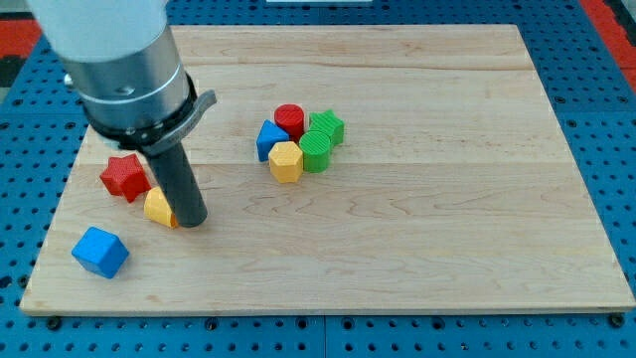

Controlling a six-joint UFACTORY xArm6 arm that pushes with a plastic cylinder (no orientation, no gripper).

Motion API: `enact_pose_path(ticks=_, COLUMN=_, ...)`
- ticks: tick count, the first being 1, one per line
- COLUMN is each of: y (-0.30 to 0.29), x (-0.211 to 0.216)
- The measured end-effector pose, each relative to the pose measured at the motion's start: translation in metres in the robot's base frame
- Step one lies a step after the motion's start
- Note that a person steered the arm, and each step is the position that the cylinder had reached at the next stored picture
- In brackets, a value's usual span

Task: Separate the yellow heart and red star from each other

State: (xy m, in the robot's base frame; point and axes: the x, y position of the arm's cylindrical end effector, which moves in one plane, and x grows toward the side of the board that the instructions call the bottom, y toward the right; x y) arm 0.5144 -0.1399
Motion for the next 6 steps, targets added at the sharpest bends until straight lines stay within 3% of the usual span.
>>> enact_pose_path(ticks=1, y=-0.047, x=-0.003)
enact_pose_path(ticks=2, y=-0.018, x=-0.021)
enact_pose_path(ticks=3, y=-0.007, x=-0.079)
enact_pose_path(ticks=4, y=-0.063, x=-0.090)
enact_pose_path(ticks=6, y=-0.048, x=-0.023)
